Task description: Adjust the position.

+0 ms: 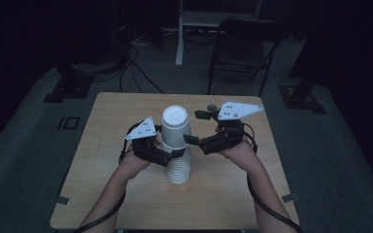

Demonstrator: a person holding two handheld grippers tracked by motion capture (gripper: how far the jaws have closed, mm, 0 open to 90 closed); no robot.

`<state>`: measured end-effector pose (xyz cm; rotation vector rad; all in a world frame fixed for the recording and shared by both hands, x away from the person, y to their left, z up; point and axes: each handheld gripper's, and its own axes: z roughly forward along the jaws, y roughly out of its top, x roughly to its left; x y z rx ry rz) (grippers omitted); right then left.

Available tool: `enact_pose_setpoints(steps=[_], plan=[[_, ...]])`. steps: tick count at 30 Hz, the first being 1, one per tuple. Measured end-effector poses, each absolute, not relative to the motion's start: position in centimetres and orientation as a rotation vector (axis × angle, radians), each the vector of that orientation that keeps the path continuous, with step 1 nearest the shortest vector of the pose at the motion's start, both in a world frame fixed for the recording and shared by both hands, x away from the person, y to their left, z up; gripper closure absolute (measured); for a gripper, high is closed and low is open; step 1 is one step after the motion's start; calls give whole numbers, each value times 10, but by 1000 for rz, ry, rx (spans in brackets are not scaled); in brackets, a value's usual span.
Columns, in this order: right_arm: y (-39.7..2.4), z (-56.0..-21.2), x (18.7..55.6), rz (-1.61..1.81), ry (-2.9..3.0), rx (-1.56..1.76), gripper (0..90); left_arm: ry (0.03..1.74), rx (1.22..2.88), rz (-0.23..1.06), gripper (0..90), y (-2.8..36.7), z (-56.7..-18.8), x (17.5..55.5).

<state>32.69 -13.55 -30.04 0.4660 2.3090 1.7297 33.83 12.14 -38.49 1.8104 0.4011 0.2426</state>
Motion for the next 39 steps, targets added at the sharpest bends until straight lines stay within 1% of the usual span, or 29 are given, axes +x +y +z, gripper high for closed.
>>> enact_pose_setpoints(steps=[13,20,24,26,39], plan=[[-113,-290,335,1739,2326,407,147,404,1808,238,49,121,-385,339],[-101,-291,337,1706,2346,397,147,407,1809,233,49,121,-385,339],[-98,-293,337,1695,2339,399,167,403,1807,231,49,121,-385,339],[-97,-294,338,1684,2333,402,198,405,1804,231,49,122,-386,339],[-96,-293,337,1666,2322,413,219,409,1800,229,50,121,-386,339]])
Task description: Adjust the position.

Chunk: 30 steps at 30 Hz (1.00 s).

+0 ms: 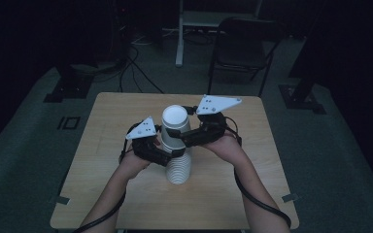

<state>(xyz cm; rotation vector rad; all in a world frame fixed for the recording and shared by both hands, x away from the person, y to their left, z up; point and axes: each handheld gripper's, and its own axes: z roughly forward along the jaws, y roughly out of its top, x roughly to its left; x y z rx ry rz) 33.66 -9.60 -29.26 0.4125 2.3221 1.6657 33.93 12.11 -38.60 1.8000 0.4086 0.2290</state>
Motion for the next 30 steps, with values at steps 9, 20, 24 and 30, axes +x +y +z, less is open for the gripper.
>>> enact_pose_setpoints(steps=[9,20,24,30], plan=[[-95,-281,335,1689,2284,413,221,409,1806,228,50,121,-385,339],[-92,-271,332,1680,2258,403,222,411,1805,231,49,121,-386,338],[-91,-267,333,1679,2256,400,222,411,1807,230,49,121,-385,339],[-91,-255,332,1699,2233,393,222,411,1810,229,49,121,-385,339]])
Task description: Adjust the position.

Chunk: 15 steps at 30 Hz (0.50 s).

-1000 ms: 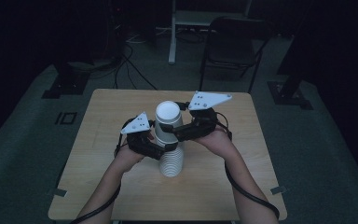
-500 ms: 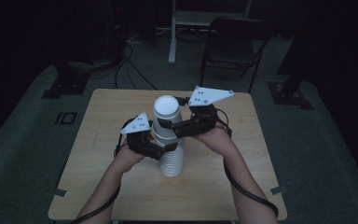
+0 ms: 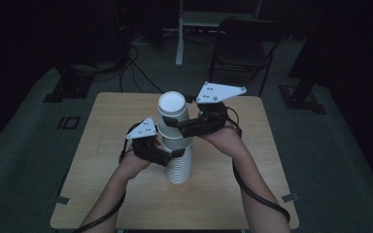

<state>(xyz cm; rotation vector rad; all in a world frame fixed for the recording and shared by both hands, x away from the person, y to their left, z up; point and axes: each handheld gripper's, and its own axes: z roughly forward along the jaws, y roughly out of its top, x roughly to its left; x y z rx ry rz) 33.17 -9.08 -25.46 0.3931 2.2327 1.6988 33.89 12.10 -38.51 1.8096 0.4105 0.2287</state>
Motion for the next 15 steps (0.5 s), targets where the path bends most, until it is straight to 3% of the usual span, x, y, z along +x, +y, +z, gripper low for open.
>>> enact_pose_setpoints(steps=[15], plan=[[-90,-228,327,1705,2169,372,222,410,1811,228,49,121,-385,339]])
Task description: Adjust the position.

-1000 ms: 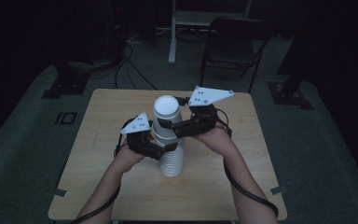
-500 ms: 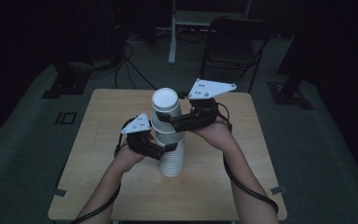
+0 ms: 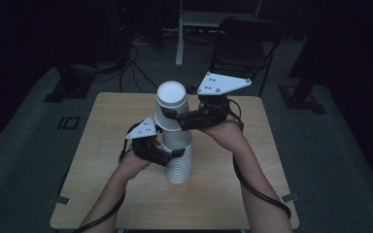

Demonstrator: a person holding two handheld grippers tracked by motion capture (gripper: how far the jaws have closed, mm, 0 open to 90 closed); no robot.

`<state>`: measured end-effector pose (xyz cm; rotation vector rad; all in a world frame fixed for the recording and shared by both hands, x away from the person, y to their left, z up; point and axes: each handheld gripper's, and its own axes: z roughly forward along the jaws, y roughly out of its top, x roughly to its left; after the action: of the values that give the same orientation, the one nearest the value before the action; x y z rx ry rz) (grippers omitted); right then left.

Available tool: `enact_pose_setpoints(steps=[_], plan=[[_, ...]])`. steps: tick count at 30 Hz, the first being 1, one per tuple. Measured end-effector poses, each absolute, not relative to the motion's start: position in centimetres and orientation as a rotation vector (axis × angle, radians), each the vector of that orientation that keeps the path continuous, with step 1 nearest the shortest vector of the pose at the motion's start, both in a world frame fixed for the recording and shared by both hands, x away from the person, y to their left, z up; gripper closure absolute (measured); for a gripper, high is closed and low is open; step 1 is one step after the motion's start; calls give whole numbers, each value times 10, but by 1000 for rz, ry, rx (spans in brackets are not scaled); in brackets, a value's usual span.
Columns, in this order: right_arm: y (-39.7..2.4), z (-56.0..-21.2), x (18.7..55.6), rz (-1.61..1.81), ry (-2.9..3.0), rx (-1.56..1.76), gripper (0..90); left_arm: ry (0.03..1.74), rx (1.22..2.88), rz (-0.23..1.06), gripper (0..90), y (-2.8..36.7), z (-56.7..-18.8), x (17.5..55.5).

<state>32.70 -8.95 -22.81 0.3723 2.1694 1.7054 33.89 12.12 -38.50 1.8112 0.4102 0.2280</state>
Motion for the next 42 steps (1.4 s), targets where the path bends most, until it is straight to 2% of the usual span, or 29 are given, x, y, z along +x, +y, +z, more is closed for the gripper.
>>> enact_pose_setpoints(steps=[15,32,42], plan=[[-106,-206,324,1724,2119,406,222,411,1808,226,49,121,-385,339],[-157,-214,320,1711,2078,499,222,410,1805,222,49,121,-385,339],[-191,-236,314,1658,2048,572,222,416,1803,226,46,121,-386,338]])
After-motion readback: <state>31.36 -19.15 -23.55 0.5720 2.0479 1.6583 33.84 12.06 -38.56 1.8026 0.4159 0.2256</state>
